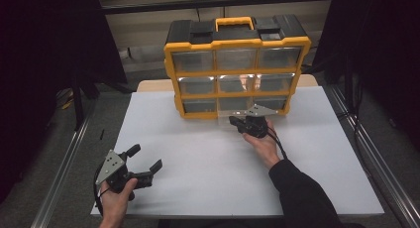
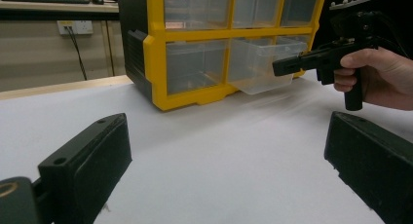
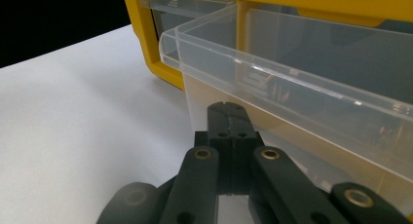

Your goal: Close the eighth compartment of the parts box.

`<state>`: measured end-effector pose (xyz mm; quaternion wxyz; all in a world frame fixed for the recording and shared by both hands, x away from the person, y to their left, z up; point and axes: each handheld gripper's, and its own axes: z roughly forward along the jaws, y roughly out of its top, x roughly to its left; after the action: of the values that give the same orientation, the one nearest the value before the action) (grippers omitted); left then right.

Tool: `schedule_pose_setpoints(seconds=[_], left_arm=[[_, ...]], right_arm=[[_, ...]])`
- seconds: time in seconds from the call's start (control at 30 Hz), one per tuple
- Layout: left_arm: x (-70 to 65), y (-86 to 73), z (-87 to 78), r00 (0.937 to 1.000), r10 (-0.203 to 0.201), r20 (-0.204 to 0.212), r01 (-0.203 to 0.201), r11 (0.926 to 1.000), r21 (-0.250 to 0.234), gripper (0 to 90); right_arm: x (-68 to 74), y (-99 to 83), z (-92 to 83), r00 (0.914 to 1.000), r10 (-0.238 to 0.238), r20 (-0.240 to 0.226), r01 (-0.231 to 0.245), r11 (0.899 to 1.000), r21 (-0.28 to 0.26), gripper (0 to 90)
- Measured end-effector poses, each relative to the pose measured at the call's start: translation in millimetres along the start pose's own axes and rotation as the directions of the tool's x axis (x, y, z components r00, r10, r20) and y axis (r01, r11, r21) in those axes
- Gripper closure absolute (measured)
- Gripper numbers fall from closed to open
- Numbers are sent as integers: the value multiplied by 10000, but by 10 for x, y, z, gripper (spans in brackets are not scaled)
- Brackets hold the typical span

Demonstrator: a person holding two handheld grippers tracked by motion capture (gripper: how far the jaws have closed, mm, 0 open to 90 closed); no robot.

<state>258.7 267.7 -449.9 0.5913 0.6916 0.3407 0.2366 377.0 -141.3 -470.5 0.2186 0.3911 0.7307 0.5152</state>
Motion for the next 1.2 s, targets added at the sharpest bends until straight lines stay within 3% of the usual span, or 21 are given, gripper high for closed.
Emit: schedule_pose_setpoints(seconds=[0.57,1.13,1.2], left_arm=[[0,5,-2,9999,132,34,-132,9999,14,30],[3,5,-2,10000,80,47,-80,10000,-60,30],[-8,3,5,10000,-74,38,74,9998,-160,30]], right_arm=[[-32,-1,61,9997,184,168,-182,9998,-116,900],[-60,56,128,9992,349,213,-346,9993,-150,900],[-55,60,146,9991,347,260,-343,9993,-146,900]])
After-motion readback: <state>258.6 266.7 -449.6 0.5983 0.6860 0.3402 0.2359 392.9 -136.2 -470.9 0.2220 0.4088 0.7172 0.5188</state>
